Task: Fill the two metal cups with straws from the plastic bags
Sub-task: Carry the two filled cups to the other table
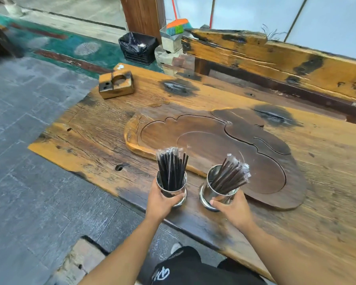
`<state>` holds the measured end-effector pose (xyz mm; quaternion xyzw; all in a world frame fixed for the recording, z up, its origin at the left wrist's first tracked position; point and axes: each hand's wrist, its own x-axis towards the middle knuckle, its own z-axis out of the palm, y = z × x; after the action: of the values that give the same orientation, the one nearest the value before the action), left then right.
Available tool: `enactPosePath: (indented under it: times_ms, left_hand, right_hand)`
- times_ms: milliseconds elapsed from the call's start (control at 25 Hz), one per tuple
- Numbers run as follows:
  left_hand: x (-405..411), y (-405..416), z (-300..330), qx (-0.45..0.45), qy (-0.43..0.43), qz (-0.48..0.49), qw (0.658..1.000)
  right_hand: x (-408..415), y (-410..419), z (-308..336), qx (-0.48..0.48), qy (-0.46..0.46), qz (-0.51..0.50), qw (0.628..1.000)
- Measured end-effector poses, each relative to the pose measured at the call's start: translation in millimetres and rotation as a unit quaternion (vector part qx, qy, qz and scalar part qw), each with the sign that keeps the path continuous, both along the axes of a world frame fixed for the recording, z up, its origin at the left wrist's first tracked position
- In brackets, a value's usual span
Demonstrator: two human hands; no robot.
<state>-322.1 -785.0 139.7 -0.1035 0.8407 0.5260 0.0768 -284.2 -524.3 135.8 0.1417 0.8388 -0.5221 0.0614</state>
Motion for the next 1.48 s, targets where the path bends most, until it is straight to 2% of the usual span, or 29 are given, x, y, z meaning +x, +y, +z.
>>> enactPosePath:
  times_ms: [200,480,680,840,1120,1480]
  left_hand:
    - [-25,-26,-3,0.007,-0.02,-0.043,0.999]
    - [-48,-16,-2,-0.03,-0.03,-0.058,0.997]
    - [-64,-10,5,-0.044,-0.033,-0.062,0.997]
    - [-104,-3,10,-0.043,-0.021,-0.074,0.996]
    - [-191,9,-3,0.003,-0.011,-0.151,0.988]
    - [-261,59,-22,0.007,-0.007,-0.222,0.975]
  right_hand:
    - [0,-27,-4,-0.01,0.001,-0.06,0.998]
    - [-17,-9,-3,-0.013,0.007,-0.081,0.997]
    - [-38,1,-4,-0.018,-0.024,-0.089,0.996]
    - [-65,0,-9,-0.019,-0.04,-0.112,0.993]
    - [-106,-7,-14,-0.022,-0.046,-0.193,0.98]
    - [-163,19,-33,-0.015,-0.086,-0.231,0.969]
